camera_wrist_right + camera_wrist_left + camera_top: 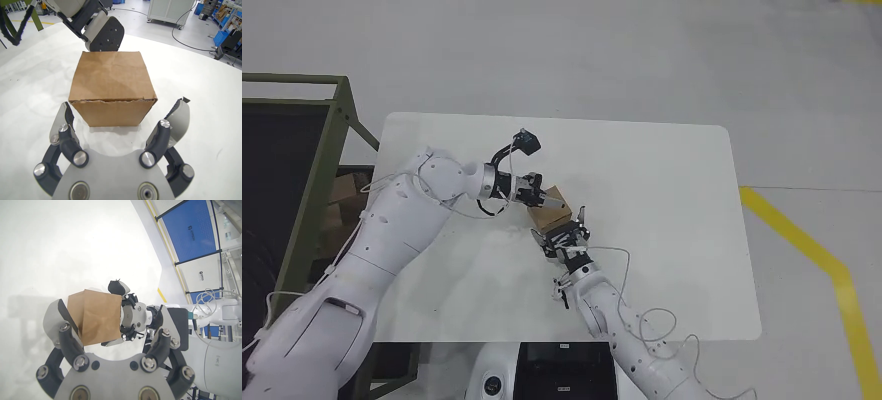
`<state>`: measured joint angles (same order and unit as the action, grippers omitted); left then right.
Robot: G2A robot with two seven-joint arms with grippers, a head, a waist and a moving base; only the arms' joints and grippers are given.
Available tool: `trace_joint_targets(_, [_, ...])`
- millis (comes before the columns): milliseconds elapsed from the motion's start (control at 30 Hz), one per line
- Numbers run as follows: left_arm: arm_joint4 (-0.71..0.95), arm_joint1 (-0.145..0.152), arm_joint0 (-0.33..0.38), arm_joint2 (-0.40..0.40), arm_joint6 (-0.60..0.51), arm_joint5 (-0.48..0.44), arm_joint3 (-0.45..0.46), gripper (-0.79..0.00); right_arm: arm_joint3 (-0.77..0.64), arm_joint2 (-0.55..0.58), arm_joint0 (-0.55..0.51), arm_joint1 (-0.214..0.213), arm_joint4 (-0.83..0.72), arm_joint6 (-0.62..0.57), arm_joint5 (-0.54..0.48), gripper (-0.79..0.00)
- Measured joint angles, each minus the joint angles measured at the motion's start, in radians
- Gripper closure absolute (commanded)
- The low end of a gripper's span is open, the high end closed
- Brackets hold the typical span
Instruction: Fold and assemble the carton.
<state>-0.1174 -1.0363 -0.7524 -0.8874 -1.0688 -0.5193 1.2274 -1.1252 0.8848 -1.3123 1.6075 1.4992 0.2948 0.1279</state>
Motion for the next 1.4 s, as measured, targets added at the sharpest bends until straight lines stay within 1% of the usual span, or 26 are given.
trace_joint_targets(267, [0.008,-0.005,0.02,0.012,-0.027,-0.017,-0.022,-0.785,0.02,0.002,0.01,0.0,-0.013,0.022,-0.033,-0.785])
trace_joint_targets(733, [0.009,-0.013,0.05,0.037,-0.061,-0.054,-0.065,-0.785,0.013,0.003,0.019,-0.003,-0.007,0.026,-0.067,-0.785])
trace_joint_targets(867, [-0.021,-0.019,0.051,0.059,-0.047,-0.087,-0.086,-0.785,-0.005,-0.002,0.031,0.0,-0.009,-0.007,-0.066,-0.785])
trace_joint_targets(1000, [-0.026,-0.023,0.06,0.068,-0.037,-0.098,-0.101,-0.785,-0.006,-0.006,0.035,0.002,-0.01,-0.021,-0.057,-0.785])
trace_joint_targets(1167, [-0.024,-0.024,0.06,0.063,-0.003,-0.106,-0.116,-0.785,-0.003,-0.008,0.038,0.004,-0.01,-0.039,-0.044,-0.785])
trace_joint_targets(1400, [-0.027,-0.022,0.056,0.059,0.002,-0.11,-0.114,-0.785,0.002,-0.004,0.036,0.004,-0.013,-0.034,-0.046,-0.785])
